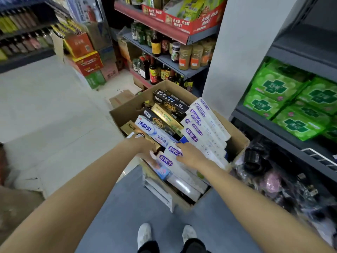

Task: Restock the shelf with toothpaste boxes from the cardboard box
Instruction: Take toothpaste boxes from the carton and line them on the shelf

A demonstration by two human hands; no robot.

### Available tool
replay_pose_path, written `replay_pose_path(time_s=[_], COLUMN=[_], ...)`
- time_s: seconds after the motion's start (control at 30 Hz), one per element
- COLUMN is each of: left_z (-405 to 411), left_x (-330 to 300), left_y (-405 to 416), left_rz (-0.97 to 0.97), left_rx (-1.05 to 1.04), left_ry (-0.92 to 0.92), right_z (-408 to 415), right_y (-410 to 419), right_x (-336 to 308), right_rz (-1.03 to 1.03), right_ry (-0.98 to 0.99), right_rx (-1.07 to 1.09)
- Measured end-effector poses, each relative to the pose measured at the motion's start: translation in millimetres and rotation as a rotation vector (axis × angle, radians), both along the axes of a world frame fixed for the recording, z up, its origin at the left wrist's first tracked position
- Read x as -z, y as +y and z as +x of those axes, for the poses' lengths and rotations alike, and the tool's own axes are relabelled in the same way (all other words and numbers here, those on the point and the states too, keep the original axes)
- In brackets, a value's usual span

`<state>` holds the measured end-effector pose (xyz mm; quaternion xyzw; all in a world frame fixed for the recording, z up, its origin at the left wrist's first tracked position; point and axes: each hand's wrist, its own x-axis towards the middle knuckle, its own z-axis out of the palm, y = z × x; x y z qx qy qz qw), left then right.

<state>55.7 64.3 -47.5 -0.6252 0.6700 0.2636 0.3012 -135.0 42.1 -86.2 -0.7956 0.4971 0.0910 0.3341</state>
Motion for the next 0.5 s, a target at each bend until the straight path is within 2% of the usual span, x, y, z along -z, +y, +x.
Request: replay_pose_path(time_s=[0.1, 0.27, 0.4, 0.5], left_z=[12, 28, 44, 51], left_x=[3, 20, 29, 28], left_y=[-6, -15, -17, -22], left_rz=[0.034, -0.020, -0.174, -0.323], left_rx=[0.135, 0.235, 0.301, 0.197], left_ry=[0.040, 0.174, 0.235, 0.373], right_z=[9, 20, 29, 33], right_y=[0, -1, 6, 1], right_x=[5, 8, 7, 3], right_rz=[-0.055, -0.092, -0.126, -0.129], right_ry=[0.031, 0.075, 0.105, 0.130], right_rx=[0.079, 0.173, 0.233, 0.260])
